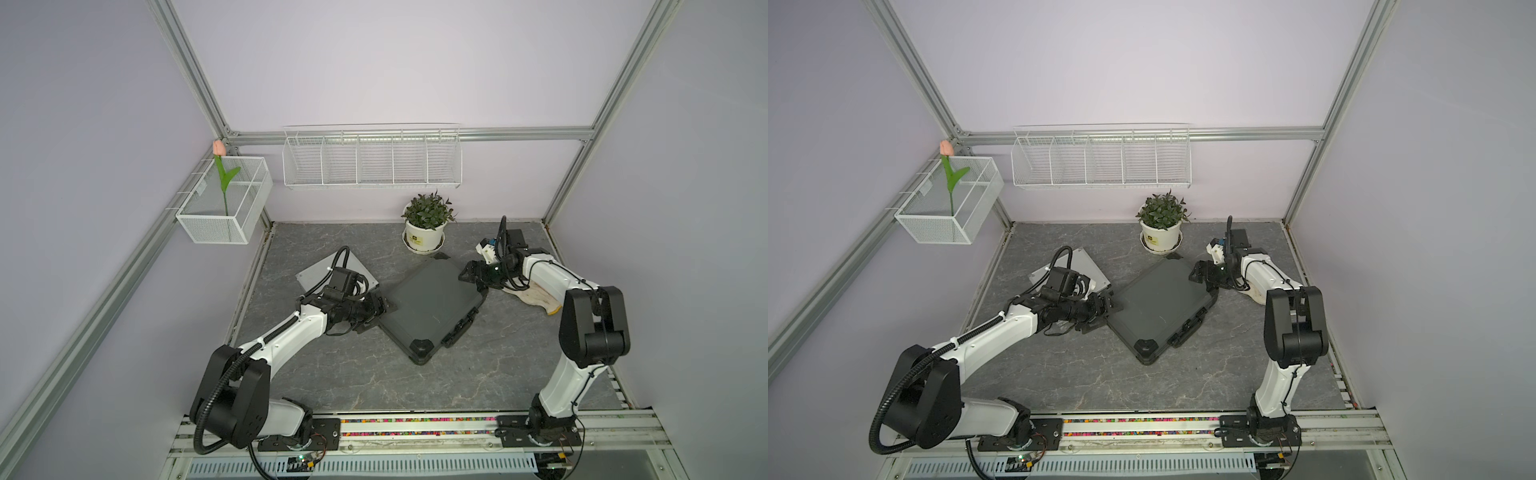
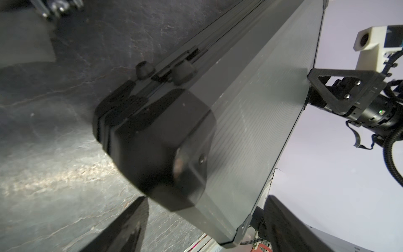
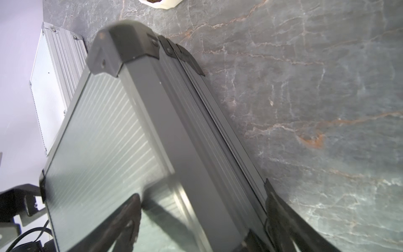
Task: Open the poker set cases
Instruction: Adjust the poker set case at the center of the board.
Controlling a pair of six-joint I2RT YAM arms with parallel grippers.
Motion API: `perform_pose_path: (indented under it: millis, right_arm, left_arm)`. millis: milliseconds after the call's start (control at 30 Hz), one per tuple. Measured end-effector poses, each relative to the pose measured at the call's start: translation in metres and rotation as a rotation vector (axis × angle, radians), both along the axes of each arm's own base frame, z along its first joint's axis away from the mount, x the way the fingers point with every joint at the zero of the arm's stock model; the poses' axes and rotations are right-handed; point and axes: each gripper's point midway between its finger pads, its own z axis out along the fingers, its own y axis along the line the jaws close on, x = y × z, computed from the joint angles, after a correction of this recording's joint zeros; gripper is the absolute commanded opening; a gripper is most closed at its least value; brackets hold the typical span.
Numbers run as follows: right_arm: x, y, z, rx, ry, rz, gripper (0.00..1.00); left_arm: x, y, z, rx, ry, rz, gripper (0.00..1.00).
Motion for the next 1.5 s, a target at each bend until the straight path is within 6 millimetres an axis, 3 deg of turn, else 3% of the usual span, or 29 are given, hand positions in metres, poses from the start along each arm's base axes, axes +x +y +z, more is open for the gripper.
perform_pose_path:
  millis: [200, 467, 867, 1133, 1333, 1500]
  right_arm:
    - [-0.035, 0.003, -0.001, 0.019, 0.02, -0.005, 0.88]
    - [-0.073, -0.001, -0.001, 0.011, 0.02, -0.041, 0.86]
    - [-0.148, -0.004, -0.003, 0.048, 0.003, -0.123, 0.85]
    - [-0.165, -0.009, -0.004, 0.082, -0.002, -0.204, 0.86]
    - [-0.167, -0.013, -0.004, 0.083, -0.002, -0.244, 0.86]
    - [-0.165, -0.017, -0.004, 0.086, 0.014, -0.265, 0.87]
  left_arm:
    - [-0.003, 0.003, -0.01, 0.04, 0.044, -0.016, 0.85]
    - [-0.004, 0.006, -0.011, 0.061, 0.054, -0.02, 0.85]
    - [0.0, 0.01, -0.012, 0.107, 0.076, -0.022, 0.85]
    - [0.025, 0.0, -0.012, 0.119, 0.076, -0.024, 0.85]
    - [0.046, -0.015, -0.011, 0.136, 0.012, -0.026, 0.85]
    - [0.053, -0.021, -0.01, 0.142, -0.026, -0.02, 0.84]
